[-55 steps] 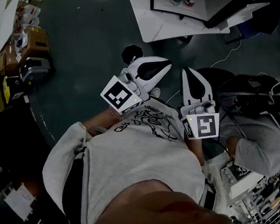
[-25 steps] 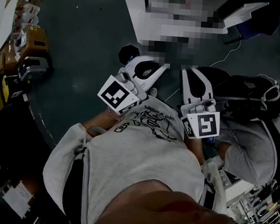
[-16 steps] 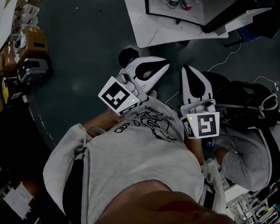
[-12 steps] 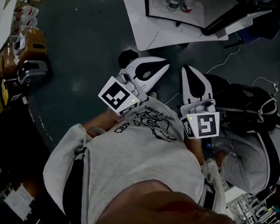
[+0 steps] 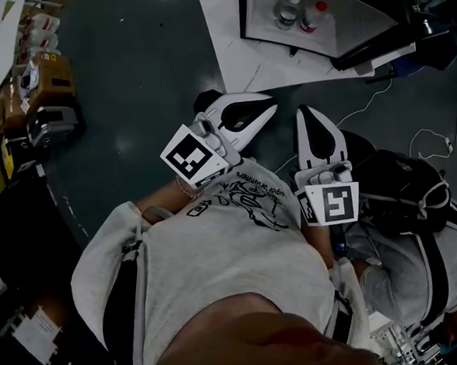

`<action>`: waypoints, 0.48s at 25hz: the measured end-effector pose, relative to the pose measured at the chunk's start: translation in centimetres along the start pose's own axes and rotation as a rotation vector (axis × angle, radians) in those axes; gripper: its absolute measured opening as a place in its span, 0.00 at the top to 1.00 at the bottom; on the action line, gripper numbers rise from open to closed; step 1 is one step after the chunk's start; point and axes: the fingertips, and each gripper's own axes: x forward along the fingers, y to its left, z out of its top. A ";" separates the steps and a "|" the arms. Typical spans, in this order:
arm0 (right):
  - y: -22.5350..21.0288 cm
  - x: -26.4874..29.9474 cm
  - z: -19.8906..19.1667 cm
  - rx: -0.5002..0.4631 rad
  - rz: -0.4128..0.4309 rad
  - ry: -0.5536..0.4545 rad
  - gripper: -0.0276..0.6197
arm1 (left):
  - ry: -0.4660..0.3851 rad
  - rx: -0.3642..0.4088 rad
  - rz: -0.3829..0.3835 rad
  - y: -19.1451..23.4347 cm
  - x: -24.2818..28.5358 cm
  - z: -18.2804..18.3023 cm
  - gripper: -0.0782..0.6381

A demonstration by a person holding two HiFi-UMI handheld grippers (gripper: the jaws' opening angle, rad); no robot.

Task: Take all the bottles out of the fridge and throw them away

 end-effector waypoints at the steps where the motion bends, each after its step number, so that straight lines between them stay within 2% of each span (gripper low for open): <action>1: -0.1 0.6 0.0 0.000 0.001 0.002 0.95 | 0.000 -0.001 -0.001 0.5 0.1 0.1 0.88; 12: -0.7 6.1 0.4 -0.001 0.000 0.014 0.95 | 0.012 -0.006 -0.017 5.7 0.5 0.6 0.88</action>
